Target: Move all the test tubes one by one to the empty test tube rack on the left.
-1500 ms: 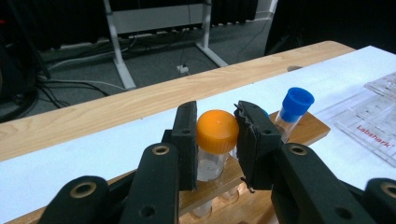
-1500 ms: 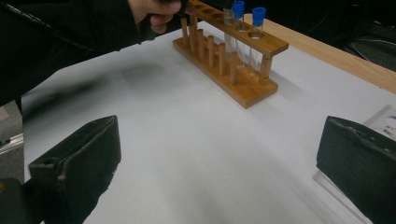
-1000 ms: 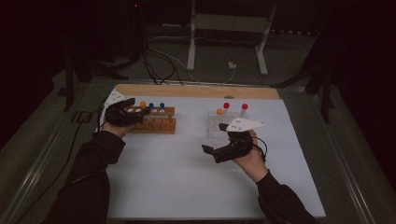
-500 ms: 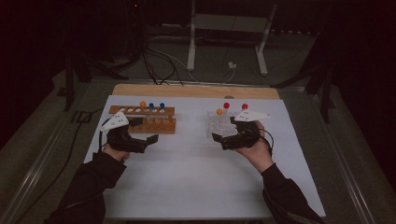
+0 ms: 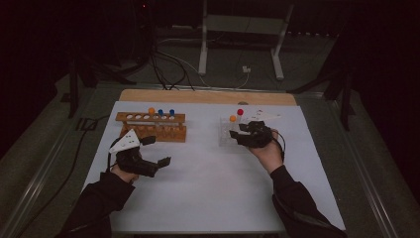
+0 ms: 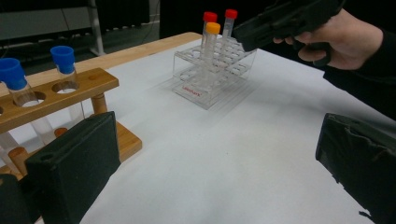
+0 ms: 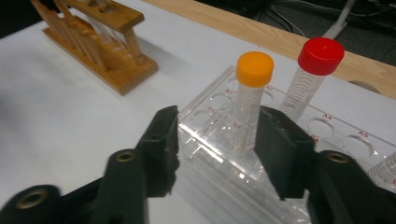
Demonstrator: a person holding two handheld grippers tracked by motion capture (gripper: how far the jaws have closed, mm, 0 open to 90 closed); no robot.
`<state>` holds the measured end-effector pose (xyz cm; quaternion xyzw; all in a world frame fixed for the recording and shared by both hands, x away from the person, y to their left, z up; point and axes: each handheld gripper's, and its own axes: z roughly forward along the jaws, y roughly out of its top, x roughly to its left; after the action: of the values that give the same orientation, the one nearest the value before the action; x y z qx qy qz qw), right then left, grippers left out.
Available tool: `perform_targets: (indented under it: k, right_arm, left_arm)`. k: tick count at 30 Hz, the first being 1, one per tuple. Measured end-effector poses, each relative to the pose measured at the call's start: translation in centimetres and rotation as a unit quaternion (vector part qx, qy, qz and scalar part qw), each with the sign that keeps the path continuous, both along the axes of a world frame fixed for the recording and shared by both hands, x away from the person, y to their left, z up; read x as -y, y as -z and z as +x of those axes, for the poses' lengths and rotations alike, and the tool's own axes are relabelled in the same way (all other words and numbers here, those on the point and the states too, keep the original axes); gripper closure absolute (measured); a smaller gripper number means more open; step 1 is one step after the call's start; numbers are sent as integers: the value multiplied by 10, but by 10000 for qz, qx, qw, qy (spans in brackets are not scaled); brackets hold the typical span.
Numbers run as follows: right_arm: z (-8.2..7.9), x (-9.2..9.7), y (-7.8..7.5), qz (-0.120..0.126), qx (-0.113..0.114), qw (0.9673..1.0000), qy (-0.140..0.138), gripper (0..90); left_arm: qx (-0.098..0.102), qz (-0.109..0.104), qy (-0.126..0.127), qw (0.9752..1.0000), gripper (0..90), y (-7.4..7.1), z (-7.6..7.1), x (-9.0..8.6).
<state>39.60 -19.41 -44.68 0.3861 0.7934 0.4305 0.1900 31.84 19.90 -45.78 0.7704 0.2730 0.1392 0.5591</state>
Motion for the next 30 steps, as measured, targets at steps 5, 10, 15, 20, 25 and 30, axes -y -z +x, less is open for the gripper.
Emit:
perform_targets:
  k: [5,10,15,20,25,30]
  right_arm:
    - [11,-3,4,-113,-31,9998,153,576]
    - [22,-6,9,-150,-155,9994,286,602]
    - [28,-8,12,-148,-218,9991,334,638]
    - [33,-11,14,-198,-235,9988,383,687]
    - [36,-14,17,-221,-254,9986,401,717]
    - [38,-15,17,-289,-228,9982,463,753]
  left_arm:
    - [74,23,11,10000,6,0,-2,2]
    - [70,26,38,10000,6,1,-3,3]
    - [36,4,66,10000,6,2,-2,3]
    - [18,25,89,10000,6,3,-2,4]
    - [37,41,103,9999,6,3,-2,5]
    - [2,62,112,9999,6,5,-1,8]
